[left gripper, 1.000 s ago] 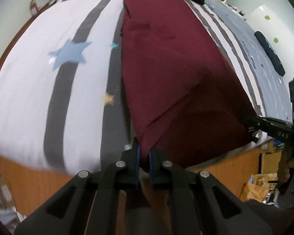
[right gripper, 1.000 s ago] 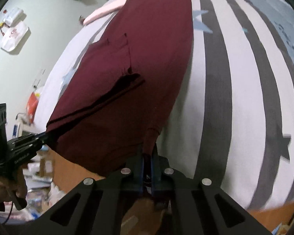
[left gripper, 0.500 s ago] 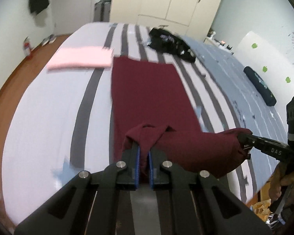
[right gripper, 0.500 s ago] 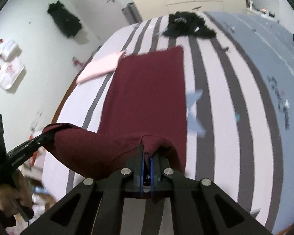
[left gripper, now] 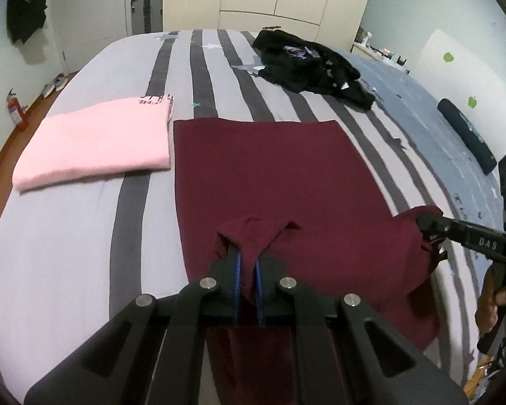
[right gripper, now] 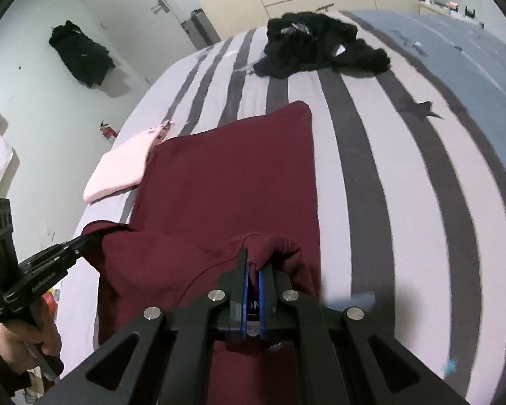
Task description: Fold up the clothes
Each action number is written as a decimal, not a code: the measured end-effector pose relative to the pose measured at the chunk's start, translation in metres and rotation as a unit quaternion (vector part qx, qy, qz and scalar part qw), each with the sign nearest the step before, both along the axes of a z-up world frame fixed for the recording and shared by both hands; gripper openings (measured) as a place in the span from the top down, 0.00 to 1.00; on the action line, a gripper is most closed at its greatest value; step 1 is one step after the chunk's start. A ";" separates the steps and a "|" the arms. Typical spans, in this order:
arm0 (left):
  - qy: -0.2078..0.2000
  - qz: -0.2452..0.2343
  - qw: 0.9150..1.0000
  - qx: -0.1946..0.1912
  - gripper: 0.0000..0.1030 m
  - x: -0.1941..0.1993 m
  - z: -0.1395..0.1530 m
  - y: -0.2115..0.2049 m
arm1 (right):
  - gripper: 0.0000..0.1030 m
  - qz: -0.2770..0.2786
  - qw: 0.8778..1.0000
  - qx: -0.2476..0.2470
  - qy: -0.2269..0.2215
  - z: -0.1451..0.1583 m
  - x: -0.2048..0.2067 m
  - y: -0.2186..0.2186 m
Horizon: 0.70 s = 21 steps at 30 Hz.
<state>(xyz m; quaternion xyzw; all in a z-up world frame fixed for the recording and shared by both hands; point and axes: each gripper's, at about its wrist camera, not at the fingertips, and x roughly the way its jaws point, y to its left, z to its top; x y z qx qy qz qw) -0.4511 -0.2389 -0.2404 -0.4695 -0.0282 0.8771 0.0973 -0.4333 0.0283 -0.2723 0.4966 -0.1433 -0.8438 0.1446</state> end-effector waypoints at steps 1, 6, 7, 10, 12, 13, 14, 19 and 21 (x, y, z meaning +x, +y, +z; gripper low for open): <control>-0.007 0.003 1.000 0.001 0.95 -0.005 -0.004 -0.001 | 0.96 0.000 1.000 -0.003 -0.003 -0.007 -0.013 0.000; -0.026 0.019 0.999 -0.001 0.95 -0.026 -0.019 -0.004 | 0.96 0.006 1.000 -0.010 -0.007 -0.018 -0.043 0.000; -0.026 0.021 0.999 -0.002 0.95 -0.028 -0.020 -0.004 | 0.96 0.007 1.000 -0.011 -0.007 -0.019 -0.047 0.000; -0.022 0.028 0.999 -0.005 0.95 -0.037 -0.019 -0.005 | 0.96 0.012 1.000 -0.013 -0.008 -0.022 -0.059 0.000; -0.021 0.037 0.999 -0.005 0.95 -0.042 -0.017 -0.006 | 0.96 0.015 1.000 -0.015 -0.008 -0.024 -0.067 -0.001; -0.021 0.040 0.999 -0.006 0.95 -0.046 -0.017 -0.007 | 0.96 0.016 1.000 -0.016 -0.009 -0.025 -0.071 -0.001; -0.022 0.042 0.999 -0.007 0.95 -0.049 -0.018 -0.008 | 0.96 0.018 1.000 -0.017 -0.009 -0.026 -0.075 -0.001; -0.036 0.047 0.998 -0.018 0.95 -0.070 -0.032 -0.007 | 0.96 0.016 1.000 -0.022 -0.014 -0.032 -0.096 0.000; -0.050 0.051 0.997 -0.016 0.94 -0.077 -0.043 -0.008 | 0.96 0.012 0.999 -0.023 -0.032 -0.044 -0.105 0.000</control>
